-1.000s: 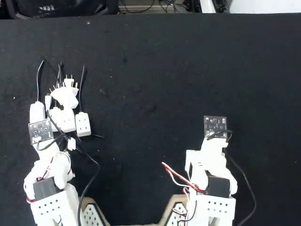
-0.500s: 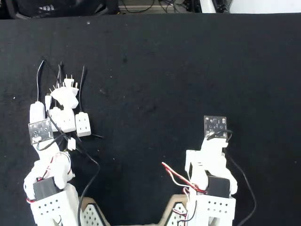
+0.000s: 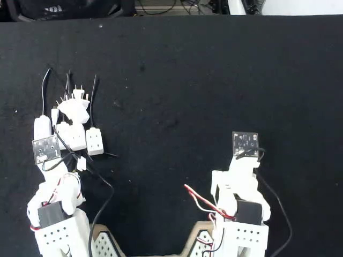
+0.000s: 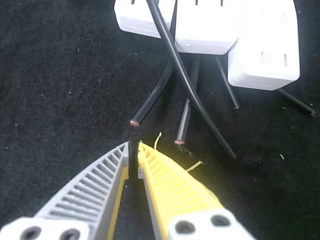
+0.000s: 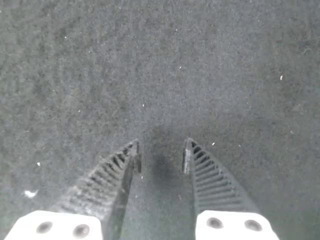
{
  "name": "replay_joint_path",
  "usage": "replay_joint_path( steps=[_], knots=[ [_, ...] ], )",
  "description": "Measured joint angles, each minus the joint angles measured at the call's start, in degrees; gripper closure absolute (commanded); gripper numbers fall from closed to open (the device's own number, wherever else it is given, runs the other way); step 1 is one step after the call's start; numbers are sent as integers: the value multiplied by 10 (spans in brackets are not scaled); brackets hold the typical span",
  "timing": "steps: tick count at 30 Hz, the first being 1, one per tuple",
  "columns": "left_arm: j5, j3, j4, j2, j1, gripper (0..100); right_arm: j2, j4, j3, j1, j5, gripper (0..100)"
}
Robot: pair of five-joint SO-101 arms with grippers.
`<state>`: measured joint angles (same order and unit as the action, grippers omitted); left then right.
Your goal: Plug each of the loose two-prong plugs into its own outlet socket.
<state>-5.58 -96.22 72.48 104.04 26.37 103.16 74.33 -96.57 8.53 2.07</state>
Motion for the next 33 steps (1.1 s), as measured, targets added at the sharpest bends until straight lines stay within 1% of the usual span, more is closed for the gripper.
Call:
replay_joint_path(
  steps=[5, 12, 16, 17, 19, 21, 23, 25, 27, 30, 33],
  knots=[
    [2, 0, 0, 0, -4, 956, 0, 0, 0, 0, 0, 858],
    [0, 0, 0, 0, -55, 953, 0, 0, 0, 0, 0, 855],
    [-1, 0, -9, 0, -59, 952, 0, 0, 0, 0, 0, 854],
    [-2, 1, -25, 0, -52, 952, 0, -4, 0, 0, 0, 854],
    [-12, 17, -67, -1, -11, 952, 0, -39, 0, 0, 0, 854],
    [-47, 46, -114, 0, 48, 952, 0, -81, 0, 0, 0, 853],
    [-103, 66, -169, 3, 102, 952, 0, -120, 4, 0, 1, 853],
    [-151, 72, -217, 2, 140, 952, 0, -142, 25, 0, 18, 853],
    [-171, 72, -263, 0, 151, 952, 0, -157, 52, 0, 32, 854],
    [-174, 59, -333, 1, 152, 952, 0, -185, 51, -5, 33, 854],
    [-128, 16, -399, 0, 153, 952, 0, -222, 16, -33, 37, 855]
  ],
)
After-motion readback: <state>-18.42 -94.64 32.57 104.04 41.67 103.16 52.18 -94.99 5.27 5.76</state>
